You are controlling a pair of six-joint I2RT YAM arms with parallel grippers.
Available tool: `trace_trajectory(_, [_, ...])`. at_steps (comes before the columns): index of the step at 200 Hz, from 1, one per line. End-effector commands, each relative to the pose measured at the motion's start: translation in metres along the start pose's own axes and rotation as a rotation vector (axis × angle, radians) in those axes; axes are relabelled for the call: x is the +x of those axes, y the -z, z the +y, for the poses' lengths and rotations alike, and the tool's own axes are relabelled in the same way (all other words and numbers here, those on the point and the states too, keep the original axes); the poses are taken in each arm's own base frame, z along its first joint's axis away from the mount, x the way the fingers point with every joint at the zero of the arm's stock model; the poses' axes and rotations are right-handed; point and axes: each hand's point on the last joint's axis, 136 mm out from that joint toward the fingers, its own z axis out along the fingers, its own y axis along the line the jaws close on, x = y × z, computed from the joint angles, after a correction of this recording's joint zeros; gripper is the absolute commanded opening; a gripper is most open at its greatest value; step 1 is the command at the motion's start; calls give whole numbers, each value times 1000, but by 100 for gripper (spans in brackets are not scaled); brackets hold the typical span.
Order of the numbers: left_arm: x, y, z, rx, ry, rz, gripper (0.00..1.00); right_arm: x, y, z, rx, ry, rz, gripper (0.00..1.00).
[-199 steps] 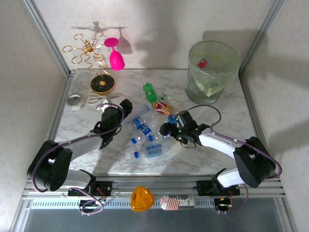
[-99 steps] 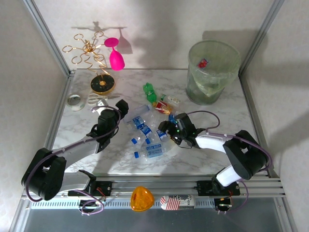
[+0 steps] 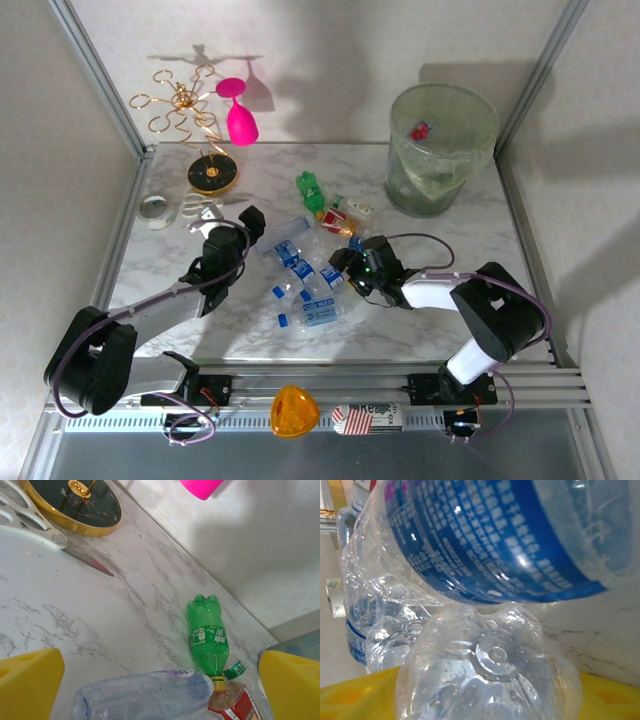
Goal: Put the plastic bottles in the bin
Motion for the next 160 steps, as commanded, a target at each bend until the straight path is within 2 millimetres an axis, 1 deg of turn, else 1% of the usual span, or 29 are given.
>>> trace_trajectory(1, [-3, 2, 9, -29, -13, -17, 99, -3, -5, -1, -12, -15, -30, 70])
trace_trajectory(26, [-5, 3, 9, -28, -13, -22, 100, -4, -3, 0, -25, -15, -42, 61])
trace_trajectory(41, [-6, 3, 8, -28, -10, -24, 100, -7, 0, 2, -31, -7, -56, 58])
trace_trajectory(57, [-6, 2, 8, -25, -8, -25, 100, -10, 4, 9, -46, 3, -75, 57])
trace_trajectory(74, [-7, 2, 6, -22, -5, -29, 100, -16, 10, 19, -71, 21, -102, 51])
trace_trajectory(101, [-9, 2, 5, -21, -3, -34, 99, -27, 22, 42, -116, 65, -143, 47])
trace_trajectory(124, [-11, 2, 3, -17, -2, -41, 100, -40, 34, 68, -159, 124, -180, 45])
trace_trajectory(148, [-13, 2, 2, -14, -3, -47, 100, -61, 50, 102, -202, 217, -241, 44])
trace_trajectory(160, [-13, 2, 1, -10, -1, -45, 100, -76, 58, 118, -221, 263, -277, 44])
